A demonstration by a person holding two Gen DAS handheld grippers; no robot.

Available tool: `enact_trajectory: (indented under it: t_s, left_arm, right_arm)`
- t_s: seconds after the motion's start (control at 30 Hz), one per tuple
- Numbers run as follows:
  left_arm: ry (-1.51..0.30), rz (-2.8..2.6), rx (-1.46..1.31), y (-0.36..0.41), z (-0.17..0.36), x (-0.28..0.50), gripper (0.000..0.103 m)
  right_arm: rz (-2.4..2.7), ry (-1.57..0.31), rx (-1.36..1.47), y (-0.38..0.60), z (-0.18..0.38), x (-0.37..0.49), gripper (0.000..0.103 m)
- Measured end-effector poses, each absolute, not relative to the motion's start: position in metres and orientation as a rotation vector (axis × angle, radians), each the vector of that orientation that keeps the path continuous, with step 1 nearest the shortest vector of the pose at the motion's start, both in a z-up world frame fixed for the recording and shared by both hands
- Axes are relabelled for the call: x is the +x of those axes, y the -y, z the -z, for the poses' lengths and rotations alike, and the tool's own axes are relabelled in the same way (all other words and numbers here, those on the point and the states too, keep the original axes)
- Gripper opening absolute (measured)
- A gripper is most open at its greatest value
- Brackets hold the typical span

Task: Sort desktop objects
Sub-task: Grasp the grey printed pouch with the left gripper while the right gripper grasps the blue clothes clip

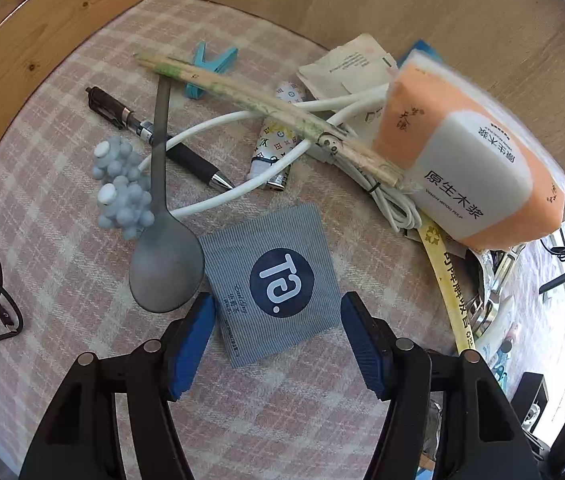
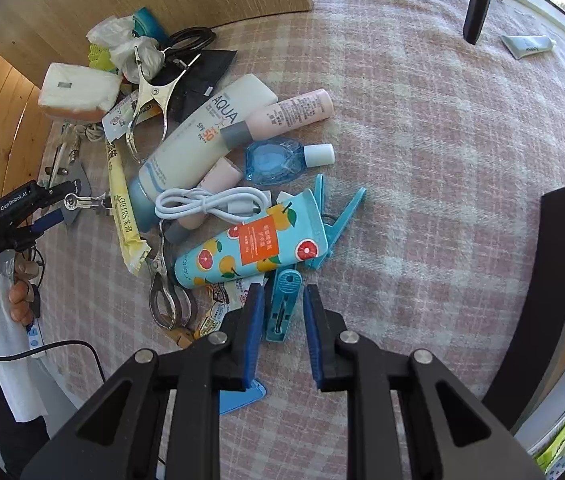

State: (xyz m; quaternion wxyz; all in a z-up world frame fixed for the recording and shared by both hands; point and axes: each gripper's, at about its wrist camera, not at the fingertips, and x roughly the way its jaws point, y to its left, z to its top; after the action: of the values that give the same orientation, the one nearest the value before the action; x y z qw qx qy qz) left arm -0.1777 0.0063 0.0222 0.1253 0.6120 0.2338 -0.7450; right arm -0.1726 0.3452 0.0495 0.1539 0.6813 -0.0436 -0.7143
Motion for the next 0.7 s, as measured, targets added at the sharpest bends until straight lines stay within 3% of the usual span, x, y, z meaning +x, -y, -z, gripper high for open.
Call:
enact_trajectory:
  t_s: [0.13,0.23,0.43,0.7]
  left_arm:
    - [-0.563,2.176,1.769,-0.018,-0.02,-0.184,0.063]
    - [-0.462,2.179,1.722,-0.023,-0.021,-0.183,0.046]
    - [-0.513,2.201,1.698,-0.011,-0.021,-0.17,0.024]
    - [-0.544,2.241,1.711,-0.009,-0.02,-0.152,0.015]
  right_arm:
    - [2.046,0.109,1.963,-0.341,-0.049,-0.176,0.017]
    - [2.044,0.109,1.966,-0.339,-0.049,-0.176,0.017]
    - [2.04,0.105,1.987,-0.333,-0.046,-0.174,0.017]
    - [2.051,0.088,1.999,-0.321,-0.04,-0.17,0.012]
